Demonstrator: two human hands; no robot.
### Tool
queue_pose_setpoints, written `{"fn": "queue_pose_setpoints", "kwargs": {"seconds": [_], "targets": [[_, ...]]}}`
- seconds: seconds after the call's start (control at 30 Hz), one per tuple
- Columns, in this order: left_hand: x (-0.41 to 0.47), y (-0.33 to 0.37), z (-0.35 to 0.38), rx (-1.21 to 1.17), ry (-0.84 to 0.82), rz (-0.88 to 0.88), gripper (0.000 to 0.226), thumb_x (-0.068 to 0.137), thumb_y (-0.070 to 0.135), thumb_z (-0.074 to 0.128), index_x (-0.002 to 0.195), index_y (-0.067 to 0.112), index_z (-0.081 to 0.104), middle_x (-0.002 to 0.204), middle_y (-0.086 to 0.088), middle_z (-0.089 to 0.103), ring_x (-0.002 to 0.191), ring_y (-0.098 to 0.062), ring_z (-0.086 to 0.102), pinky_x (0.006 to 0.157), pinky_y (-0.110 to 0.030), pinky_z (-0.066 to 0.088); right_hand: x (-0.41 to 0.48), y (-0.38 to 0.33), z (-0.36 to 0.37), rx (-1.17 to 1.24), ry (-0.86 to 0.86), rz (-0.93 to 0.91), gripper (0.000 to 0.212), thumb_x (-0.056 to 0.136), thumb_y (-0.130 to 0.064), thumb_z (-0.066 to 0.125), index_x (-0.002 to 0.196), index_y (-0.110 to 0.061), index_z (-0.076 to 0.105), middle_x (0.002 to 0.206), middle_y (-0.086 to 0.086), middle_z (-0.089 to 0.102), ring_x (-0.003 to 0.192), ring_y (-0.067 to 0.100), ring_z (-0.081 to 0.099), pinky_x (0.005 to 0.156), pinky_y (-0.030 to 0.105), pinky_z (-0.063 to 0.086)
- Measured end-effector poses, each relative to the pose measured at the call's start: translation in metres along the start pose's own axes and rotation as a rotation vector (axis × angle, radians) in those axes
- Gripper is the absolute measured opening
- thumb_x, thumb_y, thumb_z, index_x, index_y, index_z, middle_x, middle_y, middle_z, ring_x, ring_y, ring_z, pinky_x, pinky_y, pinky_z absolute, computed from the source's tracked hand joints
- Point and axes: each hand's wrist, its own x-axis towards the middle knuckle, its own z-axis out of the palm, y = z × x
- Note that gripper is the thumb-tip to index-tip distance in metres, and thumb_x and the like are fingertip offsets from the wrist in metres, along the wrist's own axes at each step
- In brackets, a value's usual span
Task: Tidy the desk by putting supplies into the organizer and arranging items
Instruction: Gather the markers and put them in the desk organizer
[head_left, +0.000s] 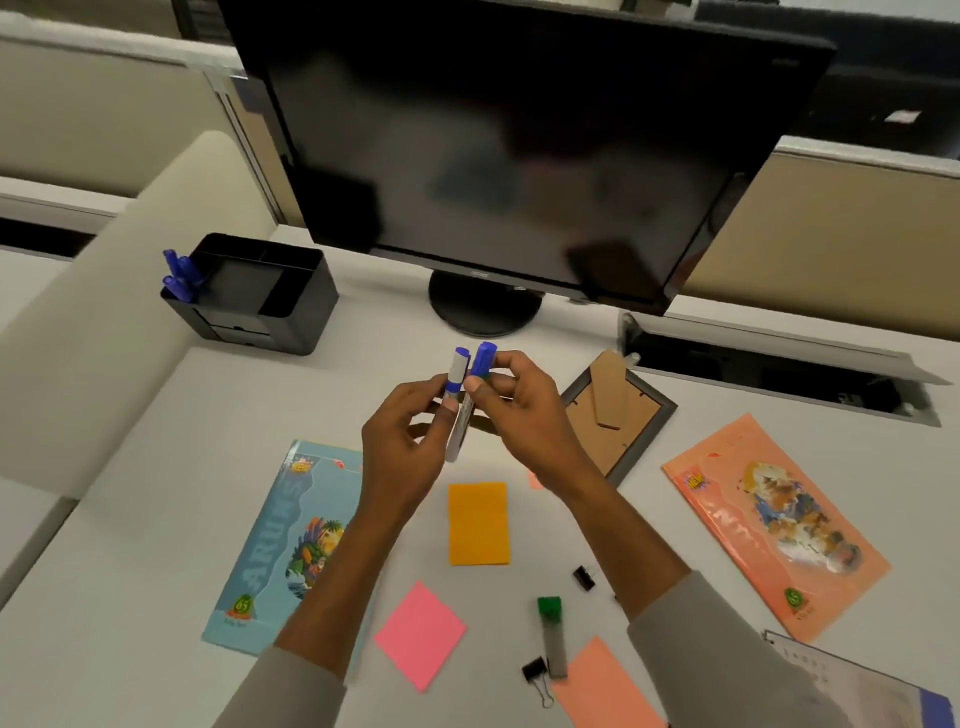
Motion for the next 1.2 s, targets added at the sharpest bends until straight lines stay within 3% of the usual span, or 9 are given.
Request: {"fn": "queue_pose_setpoints", "kwargs": {"seconds": [0.17, 0.37, 0.53, 0.67, 0.8, 0.93, 1.03, 1.2], "targets": [[0.024, -0.016, -0.024, 0.100, 0.105, 0.071, 0.031, 0.094, 0.021, 0.069, 0.125, 0.015, 0.069, 0.111, 0.001, 0.060, 0.097, -0.009, 0.062, 0.069, -0.008, 0.053, 0.033, -0.008, 0.034, -0.059, -0.057, -0.078, 0.034, 0.092, -0.016, 0.068, 0.125, -0.008, 0.061, 0.111, 0.008, 0.073, 0.096, 0.022, 0.073, 0.078, 0.032, 0.062], [0.049, -0.039, -0.054, 0.106, 0.110, 0.092, 0.035, 0.094, 0.027, 0.067, 0.127, 0.016, 0.068, 0.110, 0.001, 0.066, 0.096, -0.014, 0.066, 0.073, -0.020, 0.058, 0.071, -0.008, 0.069, -0.112, -0.077, -0.119, 0.033, 0.089, -0.018, 0.074, 0.119, -0.007, 0.067, 0.104, 0.009, 0.074, 0.095, 0.024, 0.073, 0.080, 0.043, 0.062], [0.070, -0.074, -0.083, 0.145, 0.207, 0.016, 0.029, 0.093, 0.037, 0.068, 0.115, 0.018, 0.072, 0.112, 0.006, 0.071, 0.103, -0.009, 0.066, 0.082, -0.027, 0.058, 0.105, -0.007, 0.095, -0.180, -0.039, -0.166, 0.031, 0.086, -0.027, 0.076, 0.112, -0.010, 0.071, 0.096, 0.004, 0.075, 0.091, 0.024, 0.073, 0.083, 0.046, 0.061], [0.083, -0.132, -0.107, 0.440, 0.255, -0.096, 0.040, 0.092, 0.052, 0.060, 0.112, 0.020, 0.073, 0.119, 0.003, 0.071, 0.114, -0.015, 0.061, 0.099, -0.034, 0.049, 0.127, -0.006, 0.114, -0.203, -0.043, -0.201, 0.027, 0.088, -0.025, 0.075, 0.109, -0.009, 0.070, 0.097, 0.005, 0.075, 0.092, 0.021, 0.073, 0.086, 0.046, 0.060], [0.094, -0.185, -0.124, 0.704, 0.106, -0.228, 0.055, 0.097, 0.054, 0.048, 0.135, 0.017, 0.060, 0.148, -0.005, 0.052, 0.143, -0.027, 0.039, 0.117, -0.042, 0.027, 0.146, -0.014, 0.139, -0.262, -0.038, -0.273, 0.030, 0.089, -0.026, 0.074, 0.112, -0.008, 0.070, 0.100, 0.003, 0.074, 0.093, 0.016, 0.071, 0.088, 0.033, 0.060], [0.097, -0.208, -0.131, 0.747, 0.028, -0.297, 0.064, 0.098, 0.058, 0.043, 0.149, 0.019, 0.045, 0.160, -0.002, 0.037, 0.151, -0.023, 0.022, 0.123, -0.042, 0.017, 0.167, -0.021, 0.164, -0.296, -0.032, -0.381, 0.023, 0.089, -0.027, 0.073, 0.107, -0.013, 0.070, 0.092, -0.006, 0.070, 0.088, 0.005, 0.067, 0.076, 0.009, 0.052], [0.090, -0.207, -0.128, 0.729, 0.102, -0.331, 0.067, 0.095, 0.063, 0.047, 0.151, 0.026, 0.042, 0.160, 0.001, 0.035, 0.150, -0.023, 0.024, 0.123, -0.041, 0.022, 0.185, -0.031, 0.185, -0.275, -0.010, -0.436, 0.024, 0.089, -0.028, 0.073, 0.108, -0.015, 0.069, 0.091, -0.008, 0.069, 0.085, 0.000, 0.065, 0.069, 0.009, 0.052], [0.093, -0.204, -0.127, 0.784, 0.107, -0.318, 0.071, 0.093, 0.069, 0.044, 0.151, 0.027, 0.041, 0.160, 0.004, 0.035, 0.151, -0.019, 0.021, 0.125, -0.037, 0.017, 0.222, -0.052, 0.219, -0.198, -0.005, -0.497, 0.023, 0.089, -0.026, 0.073, 0.108, -0.012, 0.068, 0.091, -0.007, 0.069, 0.087, 0.004, 0.067, 0.076, 0.018, 0.058]]}}
